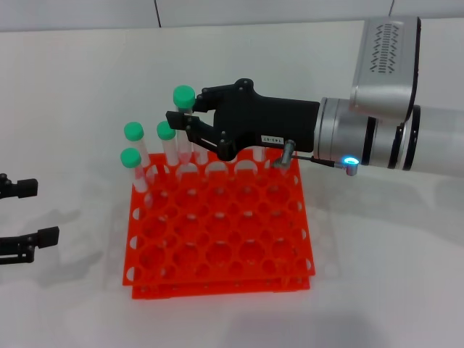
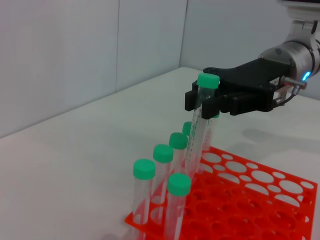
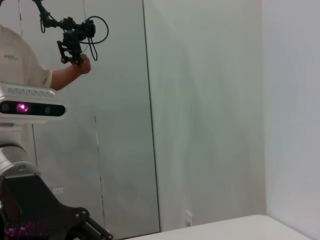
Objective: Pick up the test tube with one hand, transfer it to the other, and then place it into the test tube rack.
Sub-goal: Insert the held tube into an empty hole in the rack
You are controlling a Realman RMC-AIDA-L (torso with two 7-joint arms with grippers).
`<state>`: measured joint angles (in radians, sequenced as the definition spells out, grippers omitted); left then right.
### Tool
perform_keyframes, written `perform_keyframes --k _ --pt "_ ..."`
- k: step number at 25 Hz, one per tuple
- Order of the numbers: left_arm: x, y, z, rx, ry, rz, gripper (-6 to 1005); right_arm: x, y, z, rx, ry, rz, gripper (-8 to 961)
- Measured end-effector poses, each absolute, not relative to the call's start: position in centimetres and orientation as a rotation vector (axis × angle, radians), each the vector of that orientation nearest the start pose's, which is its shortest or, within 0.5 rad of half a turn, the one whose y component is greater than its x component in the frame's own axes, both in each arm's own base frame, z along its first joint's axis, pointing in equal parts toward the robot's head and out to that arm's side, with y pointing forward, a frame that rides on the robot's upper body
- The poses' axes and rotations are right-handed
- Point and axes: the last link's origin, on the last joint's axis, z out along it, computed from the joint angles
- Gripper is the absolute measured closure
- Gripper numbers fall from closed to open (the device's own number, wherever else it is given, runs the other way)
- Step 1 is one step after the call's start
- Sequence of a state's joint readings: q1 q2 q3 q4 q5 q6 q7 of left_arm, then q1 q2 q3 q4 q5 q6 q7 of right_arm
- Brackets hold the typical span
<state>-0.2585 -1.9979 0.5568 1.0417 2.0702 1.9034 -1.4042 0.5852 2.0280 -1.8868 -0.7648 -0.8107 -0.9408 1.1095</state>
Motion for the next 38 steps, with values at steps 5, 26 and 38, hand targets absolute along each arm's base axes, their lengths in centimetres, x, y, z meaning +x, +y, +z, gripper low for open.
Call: perform_keyframes --k 5,26,38 --pt "-31.7 25.0 10.3 -2.709 -0.562 -0.491 125 12.7 35.1 -8.7 -2.687 0.232 0.957 646" --pt "-32.1 25.3 9.7 -2.706 -0.558 -0.437 125 13.0 34.6 -9.5 -2.71 0.257 0.94 632" --pt "-31.8 25.9 9.7 -2.709 -0.541 -0.43 125 12.6 34.6 -10.2 -2.712 0.271 0.937 624"
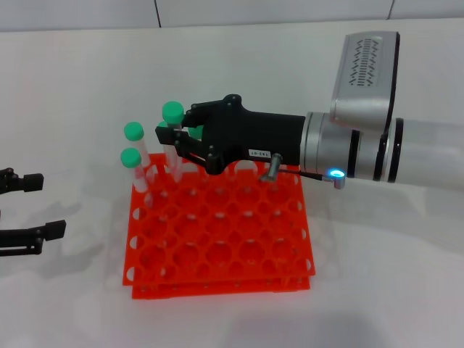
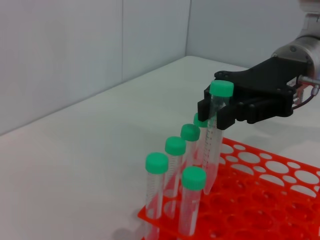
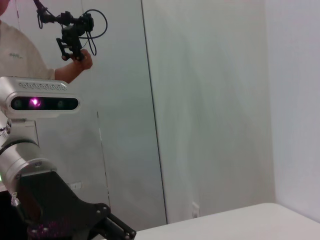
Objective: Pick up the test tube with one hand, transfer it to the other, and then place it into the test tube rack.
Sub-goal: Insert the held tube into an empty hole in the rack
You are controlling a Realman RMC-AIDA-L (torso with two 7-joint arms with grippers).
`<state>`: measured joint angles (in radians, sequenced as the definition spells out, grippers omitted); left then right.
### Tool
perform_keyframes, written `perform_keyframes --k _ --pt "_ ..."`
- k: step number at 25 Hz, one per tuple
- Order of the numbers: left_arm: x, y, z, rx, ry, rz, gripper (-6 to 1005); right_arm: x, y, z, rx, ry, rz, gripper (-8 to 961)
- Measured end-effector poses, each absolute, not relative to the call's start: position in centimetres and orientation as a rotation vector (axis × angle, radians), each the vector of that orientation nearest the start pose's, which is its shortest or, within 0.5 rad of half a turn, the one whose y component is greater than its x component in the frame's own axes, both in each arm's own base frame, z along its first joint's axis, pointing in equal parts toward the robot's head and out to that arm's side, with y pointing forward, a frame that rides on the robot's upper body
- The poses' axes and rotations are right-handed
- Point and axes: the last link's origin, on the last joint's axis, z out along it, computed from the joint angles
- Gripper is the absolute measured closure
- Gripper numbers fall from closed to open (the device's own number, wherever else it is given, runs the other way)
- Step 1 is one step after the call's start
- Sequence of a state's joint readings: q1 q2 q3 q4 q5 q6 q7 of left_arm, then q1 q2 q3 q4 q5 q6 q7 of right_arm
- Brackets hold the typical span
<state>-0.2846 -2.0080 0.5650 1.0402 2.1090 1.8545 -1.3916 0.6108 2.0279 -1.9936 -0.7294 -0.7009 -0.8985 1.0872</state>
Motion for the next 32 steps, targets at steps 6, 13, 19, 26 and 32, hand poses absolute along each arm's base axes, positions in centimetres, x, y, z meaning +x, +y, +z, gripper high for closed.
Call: perform_keyframes --k 6,13,19,26,32 --pt "-31.7 26.0 9.6 -2.708 -0.543 -0.431 125 12.4 34.4 -10.6 -2.714 0.261 0.944 620" --pt "-31.7 26.0 9.6 -2.714 -0.546 -0.434 125 12.3 34.2 -11.1 -2.726 0.266 0.93 615" --pt "-31.8 25.9 9.5 -2.715 -0.55 -0.427 125 12.3 34.2 -11.4 -2.728 0.262 0.903 611" --pt "-32.0 25.9 9.3 -2.721 -0.559 -0.412 125 12.2 34.3 -11.4 -2.717 0.249 0.898 607" --pt "-32.0 25.9 9.3 -2.721 -0.559 -0.412 125 12.4 33.9 -11.6 -2.704 0.235 0.916 603"
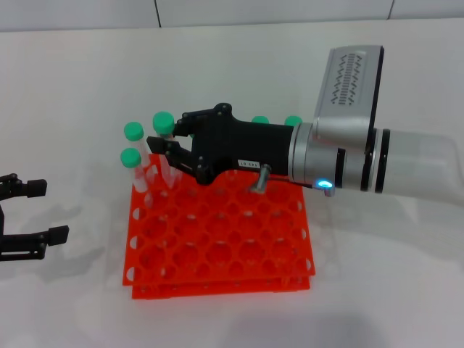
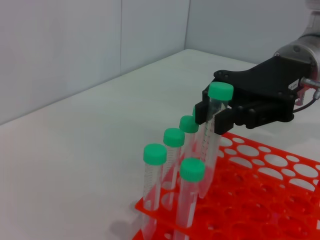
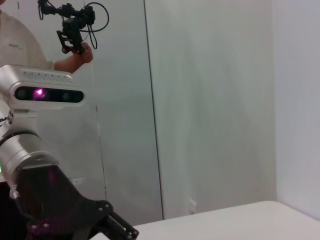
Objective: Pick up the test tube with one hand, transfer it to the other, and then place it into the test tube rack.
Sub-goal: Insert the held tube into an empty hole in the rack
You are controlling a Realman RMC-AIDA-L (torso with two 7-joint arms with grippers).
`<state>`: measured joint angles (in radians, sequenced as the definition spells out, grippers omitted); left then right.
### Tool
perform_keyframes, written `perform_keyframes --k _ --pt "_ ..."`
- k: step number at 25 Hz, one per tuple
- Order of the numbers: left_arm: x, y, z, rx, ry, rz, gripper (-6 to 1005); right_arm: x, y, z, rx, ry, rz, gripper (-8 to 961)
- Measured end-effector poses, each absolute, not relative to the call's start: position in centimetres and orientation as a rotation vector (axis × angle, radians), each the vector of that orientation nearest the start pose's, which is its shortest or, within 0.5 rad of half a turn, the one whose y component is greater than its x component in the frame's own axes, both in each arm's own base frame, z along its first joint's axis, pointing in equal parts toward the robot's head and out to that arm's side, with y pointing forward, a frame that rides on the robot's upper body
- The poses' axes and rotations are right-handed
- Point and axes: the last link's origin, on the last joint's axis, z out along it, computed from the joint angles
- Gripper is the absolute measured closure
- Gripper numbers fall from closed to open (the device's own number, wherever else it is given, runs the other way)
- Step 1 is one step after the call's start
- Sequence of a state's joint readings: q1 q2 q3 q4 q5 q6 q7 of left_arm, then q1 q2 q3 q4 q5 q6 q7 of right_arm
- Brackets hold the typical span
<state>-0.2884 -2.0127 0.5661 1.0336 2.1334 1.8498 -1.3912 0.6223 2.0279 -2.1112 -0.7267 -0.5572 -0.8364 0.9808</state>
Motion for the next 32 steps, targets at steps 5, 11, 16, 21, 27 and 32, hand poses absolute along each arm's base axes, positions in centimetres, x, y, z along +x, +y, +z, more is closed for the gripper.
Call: perform_keyframes --k 5,11,16,21,27,32 --pt "-31.91 25.91 9.27 -2.721 -0.557 -0.412 125 12.37 33.61 -11.8 -2.716 0.228 0.913 599" --pt "-31.83 26.0 9.24 -2.723 -0.553 -0.413 125 12.42 33.7 -11.87 -2.716 0.228 0.903 595" --pt "-31.76 25.97 9.0 -2.726 -0.556 -0.418 125 12.36 33.7 -11.92 -2.716 0.226 0.899 592" --pt "-31.77 25.94 8.94 -2.728 -0.559 -0.417 125 12.27 33.66 -11.92 -2.717 0.223 0.902 589" --pt "-31.78 25.93 8.91 -2.729 -0.558 -0.417 125 12.46 33.61 -12.27 -2.725 0.218 0.868 585" --pt "-31.72 25.95 8.81 -2.732 -0.554 -0.417 125 12.44 33.58 -12.36 -2.728 0.211 0.859 581"
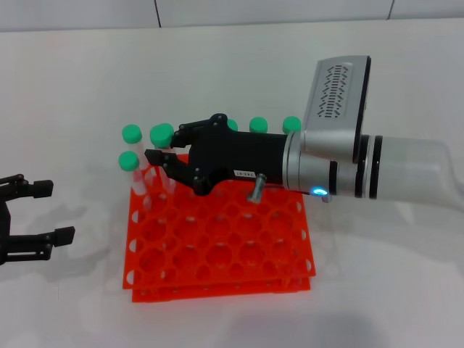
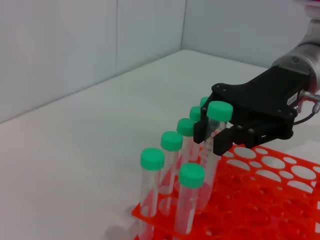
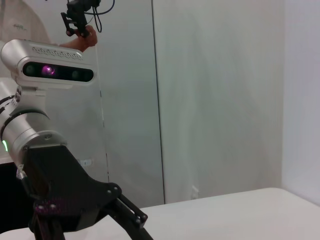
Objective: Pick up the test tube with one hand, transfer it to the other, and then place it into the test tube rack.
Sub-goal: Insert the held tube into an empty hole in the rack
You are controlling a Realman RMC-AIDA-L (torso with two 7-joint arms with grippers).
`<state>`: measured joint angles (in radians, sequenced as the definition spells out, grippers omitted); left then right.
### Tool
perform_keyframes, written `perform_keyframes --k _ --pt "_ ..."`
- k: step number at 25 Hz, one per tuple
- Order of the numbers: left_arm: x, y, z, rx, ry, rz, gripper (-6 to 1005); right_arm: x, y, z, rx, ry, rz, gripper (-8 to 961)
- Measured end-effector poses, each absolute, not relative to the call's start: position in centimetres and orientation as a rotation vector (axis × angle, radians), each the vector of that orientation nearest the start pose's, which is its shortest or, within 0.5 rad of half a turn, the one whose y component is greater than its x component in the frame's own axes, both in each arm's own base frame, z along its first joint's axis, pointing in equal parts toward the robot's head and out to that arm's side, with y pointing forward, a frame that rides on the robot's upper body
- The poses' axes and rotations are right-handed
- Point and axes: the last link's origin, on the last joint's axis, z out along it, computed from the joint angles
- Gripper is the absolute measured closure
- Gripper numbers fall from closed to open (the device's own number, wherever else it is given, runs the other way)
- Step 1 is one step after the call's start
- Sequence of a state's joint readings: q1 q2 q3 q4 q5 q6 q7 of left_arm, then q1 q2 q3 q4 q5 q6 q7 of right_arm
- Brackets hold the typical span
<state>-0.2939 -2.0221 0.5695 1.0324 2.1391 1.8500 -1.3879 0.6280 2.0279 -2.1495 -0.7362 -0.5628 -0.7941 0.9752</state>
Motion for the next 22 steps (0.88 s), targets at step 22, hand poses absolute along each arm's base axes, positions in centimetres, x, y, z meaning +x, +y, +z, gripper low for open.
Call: perform_keyframes --k 22 --pt "-31.84 25.81 8.52 -2.745 -0.556 -0.401 125 12.46 33.55 -12.36 -2.727 0.195 0.855 567"
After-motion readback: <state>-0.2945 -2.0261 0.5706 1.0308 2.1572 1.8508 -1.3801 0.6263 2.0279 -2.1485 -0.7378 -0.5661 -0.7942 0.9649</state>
